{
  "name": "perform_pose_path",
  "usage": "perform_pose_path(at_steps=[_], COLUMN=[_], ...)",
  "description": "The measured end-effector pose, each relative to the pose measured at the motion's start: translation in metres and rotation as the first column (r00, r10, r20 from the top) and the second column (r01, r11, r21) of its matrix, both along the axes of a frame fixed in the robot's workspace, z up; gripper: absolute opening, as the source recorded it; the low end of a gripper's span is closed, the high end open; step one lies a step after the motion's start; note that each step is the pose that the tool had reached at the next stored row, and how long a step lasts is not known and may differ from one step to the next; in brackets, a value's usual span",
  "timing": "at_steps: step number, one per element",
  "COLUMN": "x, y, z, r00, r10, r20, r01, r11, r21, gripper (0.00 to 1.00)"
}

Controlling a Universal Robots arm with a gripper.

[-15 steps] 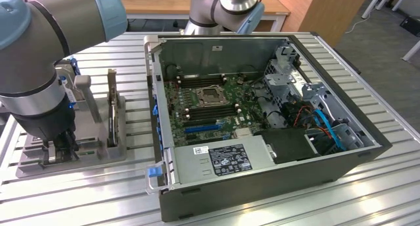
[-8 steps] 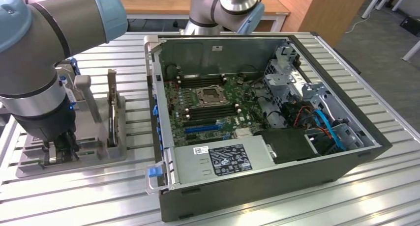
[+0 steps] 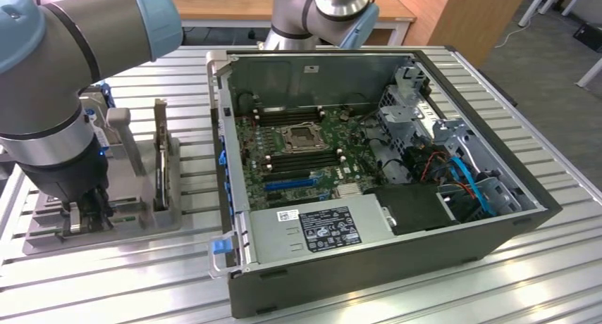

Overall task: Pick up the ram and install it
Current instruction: 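Pick up the ram and move it above insertion slot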

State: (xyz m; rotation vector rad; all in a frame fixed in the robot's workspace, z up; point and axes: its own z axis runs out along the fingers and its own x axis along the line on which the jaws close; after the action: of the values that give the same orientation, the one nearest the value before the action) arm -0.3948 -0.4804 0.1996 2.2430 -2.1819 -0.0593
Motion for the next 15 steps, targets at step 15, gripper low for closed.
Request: perform_pose_path(at_steps=[15], x=[-0.0014], y=[0.0011], z=[0.0004], r00=[1.0], r10=[0.0], r20=[-0.0001], r01=[0.0], r11=[1.0], r21=[-0.0002], gripper=[0.3])
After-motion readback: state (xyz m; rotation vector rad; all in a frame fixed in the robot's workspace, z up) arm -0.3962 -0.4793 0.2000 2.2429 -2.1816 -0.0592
